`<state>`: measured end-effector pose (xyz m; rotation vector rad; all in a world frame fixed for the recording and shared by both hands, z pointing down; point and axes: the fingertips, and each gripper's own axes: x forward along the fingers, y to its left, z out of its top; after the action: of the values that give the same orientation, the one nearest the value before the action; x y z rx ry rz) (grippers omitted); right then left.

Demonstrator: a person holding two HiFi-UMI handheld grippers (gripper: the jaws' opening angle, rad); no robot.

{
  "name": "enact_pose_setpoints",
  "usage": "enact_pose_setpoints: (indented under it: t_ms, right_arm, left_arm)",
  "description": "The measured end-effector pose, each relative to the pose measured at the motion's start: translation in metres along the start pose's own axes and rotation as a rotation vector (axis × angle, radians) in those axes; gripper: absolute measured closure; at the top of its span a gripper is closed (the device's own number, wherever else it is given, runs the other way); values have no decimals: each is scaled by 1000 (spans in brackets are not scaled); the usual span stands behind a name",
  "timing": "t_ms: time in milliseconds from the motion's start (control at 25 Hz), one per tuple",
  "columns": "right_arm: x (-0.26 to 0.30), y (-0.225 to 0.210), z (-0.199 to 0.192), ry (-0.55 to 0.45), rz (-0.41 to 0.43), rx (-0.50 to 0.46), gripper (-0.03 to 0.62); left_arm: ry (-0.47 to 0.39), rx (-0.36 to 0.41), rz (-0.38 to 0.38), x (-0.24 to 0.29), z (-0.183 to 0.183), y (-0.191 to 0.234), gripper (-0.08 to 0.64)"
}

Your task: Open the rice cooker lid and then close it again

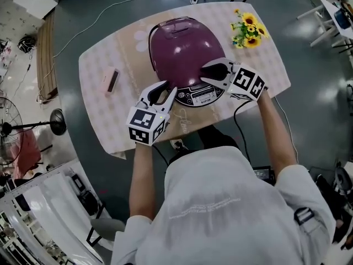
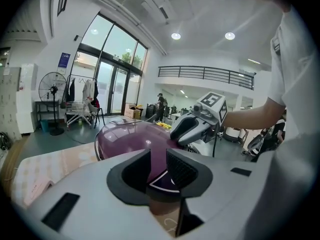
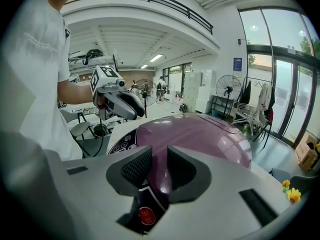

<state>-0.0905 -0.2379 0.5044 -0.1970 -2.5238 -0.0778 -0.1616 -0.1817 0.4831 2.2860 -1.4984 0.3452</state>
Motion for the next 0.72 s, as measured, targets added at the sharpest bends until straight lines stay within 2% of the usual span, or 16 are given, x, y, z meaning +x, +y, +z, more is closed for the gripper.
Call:
enact_pose_setpoints:
  t_ms: [320, 720]
  right_arm:
    - [1, -3, 1, 4, 20, 31, 486]
    - [1, -3, -3, 6, 2, 42, 505]
  left_arm:
    - [9, -9, -21, 8, -5, -3, 451]
    - [-14, -72, -38, 10, -14, -7, 451]
